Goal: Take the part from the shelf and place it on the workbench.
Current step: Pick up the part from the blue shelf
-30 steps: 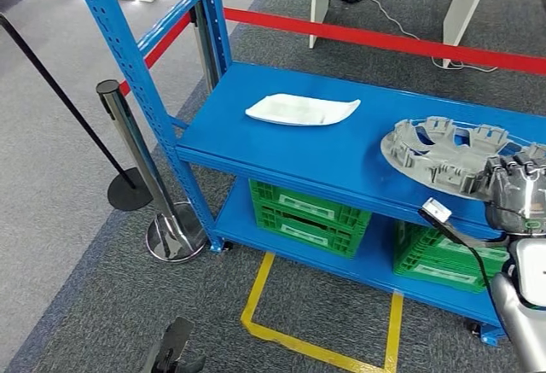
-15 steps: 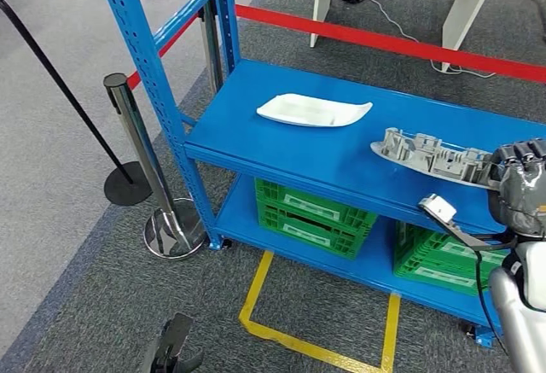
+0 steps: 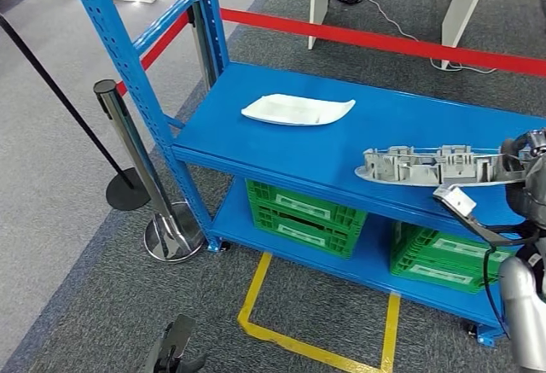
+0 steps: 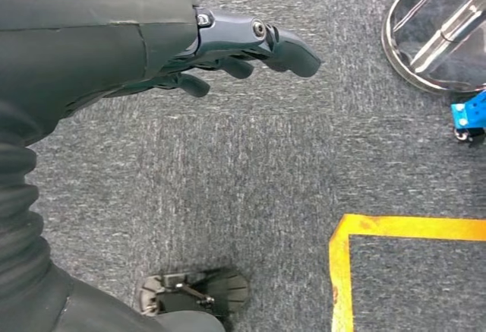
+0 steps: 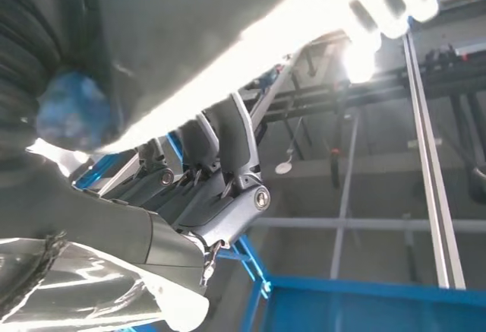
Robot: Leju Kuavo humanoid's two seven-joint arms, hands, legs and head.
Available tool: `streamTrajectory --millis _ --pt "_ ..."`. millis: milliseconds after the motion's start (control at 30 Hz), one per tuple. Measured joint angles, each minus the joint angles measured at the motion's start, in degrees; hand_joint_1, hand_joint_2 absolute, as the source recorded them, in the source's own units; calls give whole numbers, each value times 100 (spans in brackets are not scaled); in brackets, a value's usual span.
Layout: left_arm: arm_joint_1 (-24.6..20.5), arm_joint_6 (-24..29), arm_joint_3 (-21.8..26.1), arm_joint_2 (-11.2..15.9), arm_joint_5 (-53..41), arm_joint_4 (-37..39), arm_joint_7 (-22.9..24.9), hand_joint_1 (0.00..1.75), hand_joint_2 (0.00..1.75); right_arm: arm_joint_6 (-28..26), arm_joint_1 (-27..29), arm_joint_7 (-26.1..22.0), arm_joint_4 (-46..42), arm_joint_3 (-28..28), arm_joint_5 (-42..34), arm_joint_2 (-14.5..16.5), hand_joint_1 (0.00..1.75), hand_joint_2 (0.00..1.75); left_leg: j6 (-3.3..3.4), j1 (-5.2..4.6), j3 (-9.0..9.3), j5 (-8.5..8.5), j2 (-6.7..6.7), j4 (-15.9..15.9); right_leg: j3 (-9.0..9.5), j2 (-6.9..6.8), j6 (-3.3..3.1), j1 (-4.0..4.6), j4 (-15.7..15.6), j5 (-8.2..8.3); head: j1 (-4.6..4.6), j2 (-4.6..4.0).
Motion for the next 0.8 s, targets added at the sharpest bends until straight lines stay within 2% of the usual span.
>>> streamTrajectory --millis 33,67,100,133,200,233,267,300,367,433,467,533,567,600,633,667,700,733,767,800 --pt "2 -1 -1 -3 0 0 0 0 175 0 -7 -15 -7 -14 -18 2 175 175 -13 5 -181 -171 1 401 0 -1 -12 7 1 -3 -1 0" --pt "4 -1 -2 -4 0 0 1 0 175 0 -10 -29 -9 -25 -34 3 175 175 -14 8 -327 -272 2 715 2 0 -18 14 1 -5 -1 0" --pt "5 -1 -3 -6 0 0 1 0 175 0 -12 -39 -9 -34 -49 3 175 175 -5 8 -396 -270 2 856 4 2 -21 22 2 -7 -1 0" --pt "3 -1 -6 -8 0 0 2 0 175 0 -18 -47 -11 -44 -68 3 175 175 16 6 -362 -156 2 769 9 6 -23 30 2 -9 -1 0" --pt "-2 -1 -13 -9 0 0 4 0 175 0 -46 -79 -31 -68 -120 3 175 175 95 -11 -56 250 -1 71 25 13 -22 42 1 -15 1 0" --pt "-6 0 -16 -10 0 0 5 0 175 -2 -68 -109 -47 -83 -146 4 175 175 136 -25 110 400 0 -299 24 17 -15 54 2 -19 2 0" --pt "-11 3 -19 -10 1 0 5 0 175 -4 -88 -137 -64 -97 -169 5 175 175 167 -38 232 471 1 -572 17 18 -1 61 2 -21 2 0" --pt "-14 7 -20 -11 3 0 7 0 175 -6 -102 -166 -79 -110 -189 8 175 175 185 -50 290 475 0 -708 7 17 19 65 -1 -19 4 0" --pt "-19 18 -23 -15 14 0 8 0 175 -10 -112 -214 -110 -128 -214 11 175 175 203 -51 318 454 -1 -782 3 10 79 67 -26 -12 4 0" --pt "-25 27 -26 -23 20 0 9 0 175 -12 -131 -239 -146 -147 -227 13 175 175 239 -26 351 493 -2 -865 -58 2 133 64 62 -104 12 0" --pt "-31 30 -27 -28 21 0 9 0 175 -13 -151 -238 -160 -161 -231 14 175 175 259 -9 367 512 0 -905 -155 2 152 65 257 -227 20 0" --pt "-36 32 -29 -38 25 0 9 0 175 -15 -181 -234 -170 -190 -243 14 175 175 281 -3 371 520 1 -920 -496 3 179 59 959 -564 28 0" --pt "-34 33 -29 -41 29 0 9 0 175 -15 -183 -234 -170 -198 -248 14 175 175 285 -5 370 518 2 -918 -669 2 194 59 1304 -678 27 0" --pt "-31 34 -29 -43 33 0 9 0 175 -15 -181 -234 -170 -203 -252 14 175 175 286 -6 372 516 2 -915 -774 1 208 57 1494 -693 26 0" --pt "-30 35 -29 -44 37 0 9 0 175 -15 -181 -234 -172 -205 -253 14 175 175 282 -4 374 514 3 -911 -776 0 218 53 1467 -598 26 0" --pt "-31 36 -29 -46 37 0 9 0 175 -15 -186 -234 -175 -207 -253 14 175 175 274 0 378 508 2 -903 -661 -3 224 46 1210 -410 26 0" --pt "-32 36 -29 -51 37 0 9 0 175 -15 -193 -234 -181 -209 -253 13 175 175 258 3 381 497 0 -889 -469 -9 229 36 806 -196 27 0" --pt "-34 37 -29 -54 38 0 9 0 175 -15 -206 -234 -187 -209 -253 13 175 175 233 -6 374 483 -3 -866 -262 -14 230 35 420 -58 32 0" --pt "-34 40 -29 -57 40 0 9 0 175 -16 -219 -232 -193 -210 -256 13 175 175 206 -17 361 474 -8 -843 -112 -14 211 33 139 22 32 0" --pt "-32 46 -29 -57 44 0 10 0 175 -17 -231 -229 -197 -210 -261 14 175 175 178 -30 348 471 -10 -826 -31 -11 187 36 -8 38 32 0"
